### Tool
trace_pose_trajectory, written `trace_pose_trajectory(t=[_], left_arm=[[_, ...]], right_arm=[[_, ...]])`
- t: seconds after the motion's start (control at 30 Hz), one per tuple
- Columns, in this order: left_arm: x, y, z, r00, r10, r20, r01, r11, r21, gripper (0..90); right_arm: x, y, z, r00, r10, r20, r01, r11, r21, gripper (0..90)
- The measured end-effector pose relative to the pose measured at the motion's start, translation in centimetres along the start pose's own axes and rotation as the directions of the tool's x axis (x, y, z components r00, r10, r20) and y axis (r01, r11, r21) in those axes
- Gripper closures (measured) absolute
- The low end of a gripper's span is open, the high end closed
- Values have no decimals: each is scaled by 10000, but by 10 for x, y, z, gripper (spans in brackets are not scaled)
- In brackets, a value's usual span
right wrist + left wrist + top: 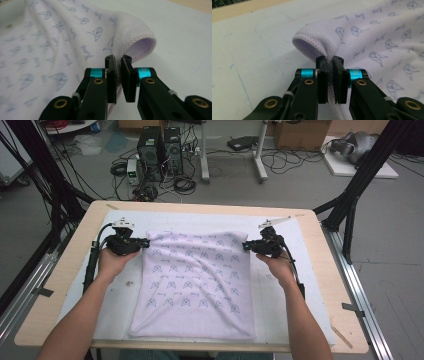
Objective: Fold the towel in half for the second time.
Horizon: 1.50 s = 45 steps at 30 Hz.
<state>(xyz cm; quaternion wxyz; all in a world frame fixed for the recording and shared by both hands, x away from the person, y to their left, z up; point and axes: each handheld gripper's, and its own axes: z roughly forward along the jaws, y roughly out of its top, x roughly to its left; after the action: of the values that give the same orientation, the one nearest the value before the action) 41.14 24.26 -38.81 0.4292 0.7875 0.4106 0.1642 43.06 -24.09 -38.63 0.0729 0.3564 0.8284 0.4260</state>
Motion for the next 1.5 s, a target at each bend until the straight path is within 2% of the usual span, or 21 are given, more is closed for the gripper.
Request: trace_pose_trajectory(t=[0.07,0.17,0.33,0.43,0.47,0.5,0.57,0.63,0.73,0.8,0.97,1.07,1.13,1.2,1.23,1.27,1.3,1.33,1.37,1.4,1.5], left_arm=[[-6,-1,-11,9997,212,128,-208,9993,-322,833],[-19,-14,-33,9977,436,518,-403,9972,-627,833],[-42,-56,-53,9893,1059,999,-1043,9943,-206,829],[-49,-82,-57,9875,1022,1202,-1045,9945,123,811],[-50,-89,-58,9874,1115,1121,-1171,9921,451,798],[-49,-95,-59,9887,1033,1085,-1095,9926,523,787],[-45,-101,-61,9910,862,1027,-944,9925,778,742],[-38,-101,-66,9934,700,906,-773,9938,800,656],[-35,-91,-71,9939,601,920,-653,9964,549,568],[-36,-80,-70,9932,624,982,-670,9968,438,509],[-37,-61,-56,9914,579,1172,-647,9964,553,435],[-35,-55,-46,9924,465,1140,-548,9960,703,430],[-32,-52,-39,9929,247,1168,-329,9971,683,414],[-29,-52,-33,9924,118,1226,-213,9968,764,411],[-28,-53,-30,9890,134,1475,-263,9959,861,472],[-29,-53,-28,9881,222,1524,-366,9951,920,631],[-30,-54,-26,9869,346,1577,-506,9938,987,689],[-32,-55,-26,9849,451,1669,-614,9937,934,763],[-34,-55,-28,9851,537,1633,-666,9950,749,783],[-36,-54,-32,9847,628,1627,-729,9957,567,812],[-40,-54,-45,9830,788,1656,-827,9964,172,828]], right_arm=[[13,-2,-15,9988,-430,-213,429,9991,-43,841],[27,-14,-33,9969,-594,-507,589,9982,-116,841],[47,-48,-47,9931,-402,-1105,431,9988,236,835],[55,-67,-41,9911,-304,-1296,396,9968,690,821],[56,-72,-41,9911,-361,-1279,455,9964,718,805],[55,-78,-41,9913,-149,-1307,247,9970,737,775],[53,-83,-44,9923,-76,-1239,183,9962,847,730],[48,-85,-53,9931,129,-1168,-53,9979,644,657],[45,-76,-63,9969,28,-790,7,9991,431,540],[45,-66,-62,9980,-70,-628,93,9993,366,478],[44,-45,-42,9967,-288,-755,318,9987,387,402],[42,-40,-25,9966,-101,-813,157,9976,679,334],[42,-39,-15,9948,17,-1015,73,9961,882,329],[43,-39,-8,9920,-7,-1263,153,9933,1144,382],[43,-39,-5,9893,-41,-1460,231,9915,1284,428],[44,-39,-4,9890,-126,-1472,338,9892,1426,555],[45,-39,-5,9880,-261,-1522,495,9871,1523,700],[50,-39,-7,9855,-851,-1469,1080,9819,1554,760],[54,-38,-9,9843,-1209,-1287,1393,9795,1457,812],[56,-38,-12,9824,-1202,-1431,1390,9818,1291,833],[65,-35,-25,9801,-1458,-1344,1578,9840,832,837]])
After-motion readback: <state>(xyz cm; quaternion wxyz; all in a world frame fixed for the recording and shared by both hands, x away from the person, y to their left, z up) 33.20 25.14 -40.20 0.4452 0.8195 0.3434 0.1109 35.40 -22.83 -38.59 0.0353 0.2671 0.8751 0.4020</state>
